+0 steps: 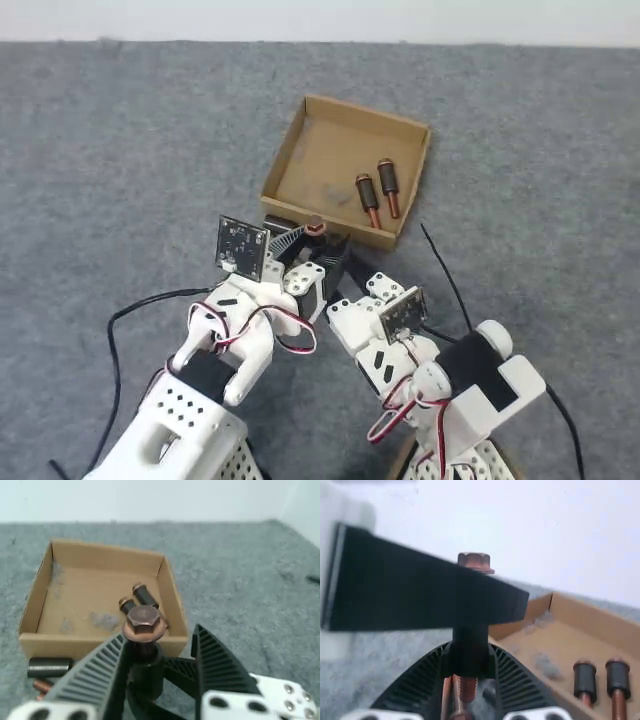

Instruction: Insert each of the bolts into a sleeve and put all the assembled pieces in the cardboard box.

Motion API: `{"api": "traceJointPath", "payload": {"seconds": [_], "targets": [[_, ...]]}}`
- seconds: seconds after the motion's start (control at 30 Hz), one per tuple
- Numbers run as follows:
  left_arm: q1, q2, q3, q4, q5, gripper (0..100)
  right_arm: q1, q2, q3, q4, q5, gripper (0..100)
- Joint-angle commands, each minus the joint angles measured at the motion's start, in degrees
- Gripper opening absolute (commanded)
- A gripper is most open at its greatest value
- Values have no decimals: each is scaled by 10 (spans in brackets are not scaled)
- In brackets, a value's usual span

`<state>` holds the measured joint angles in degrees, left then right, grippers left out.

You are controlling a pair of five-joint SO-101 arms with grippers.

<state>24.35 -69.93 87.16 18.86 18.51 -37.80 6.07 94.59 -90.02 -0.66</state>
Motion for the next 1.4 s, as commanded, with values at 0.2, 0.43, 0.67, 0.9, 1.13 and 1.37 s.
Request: {"api": "traceJointPath", "payload": {"seconds": [0.2, 0.43, 0.67, 0.9, 1.13, 1.37], "targets": [[-20, 8, 2, 9, 7, 182, 9, -7, 11, -10, 27, 6], [-44, 8, 1, 8, 6, 184, 9, -8, 11, -10, 27, 6], [-44, 8, 0, 8, 7, 184, 9, -9, 11, -10, 27, 6], [-44, 7, -29, 11, 19, 181, 9, -7, 10, -9, 27, 6], [-43, 7, -65, 25, 25, 181, 9, -7, 3, -5, 27, 6], [-18, -59, -145, 173, 22, 181, 9, -6, 3, -4, 27, 6]]}}
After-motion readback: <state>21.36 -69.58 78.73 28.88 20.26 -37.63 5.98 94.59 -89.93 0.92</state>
